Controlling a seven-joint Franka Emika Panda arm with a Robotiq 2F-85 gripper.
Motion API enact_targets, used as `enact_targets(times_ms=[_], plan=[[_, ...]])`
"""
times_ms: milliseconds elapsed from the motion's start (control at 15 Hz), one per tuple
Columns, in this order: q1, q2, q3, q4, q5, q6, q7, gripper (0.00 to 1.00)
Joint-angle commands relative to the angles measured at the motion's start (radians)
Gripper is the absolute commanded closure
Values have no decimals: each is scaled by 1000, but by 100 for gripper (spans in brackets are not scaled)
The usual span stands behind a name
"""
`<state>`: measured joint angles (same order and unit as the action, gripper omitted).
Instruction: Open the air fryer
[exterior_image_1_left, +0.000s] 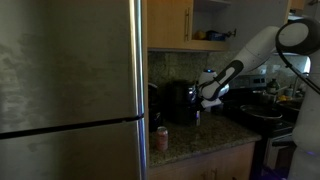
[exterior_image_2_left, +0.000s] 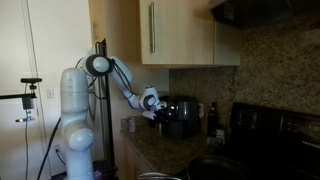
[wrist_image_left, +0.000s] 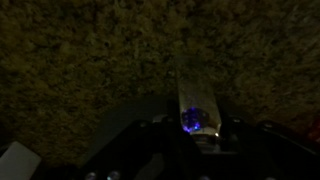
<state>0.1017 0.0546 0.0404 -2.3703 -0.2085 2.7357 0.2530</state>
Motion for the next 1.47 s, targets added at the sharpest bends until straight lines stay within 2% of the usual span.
enact_targets(times_ms=[0,133,200,267,600,800,933,1067,1133,1200,1267,1400], plan=[[-7,-30,7,-56,33,-20,-15,90],[-10,-22,3,-56,32,20,7,90],[-11,-18,1,-53,36,29,32,40],[-12,-21,-1,-56,18,40,44,38],[-13,-99,-10,-119,-55,109,161,5],[-14,-191,-13,-181,-144,127,247,0],[-8,-266,-11,-234,-135,112,233,0],[3,-353,-19,-298,-103,123,205,0],[-39,-400,27,-331,-54,127,170,0],[-16,-443,15,-361,9,110,121,0],[-58,-340,57,-270,-15,103,157,0],[-52,-411,57,-322,37,101,113,0]])
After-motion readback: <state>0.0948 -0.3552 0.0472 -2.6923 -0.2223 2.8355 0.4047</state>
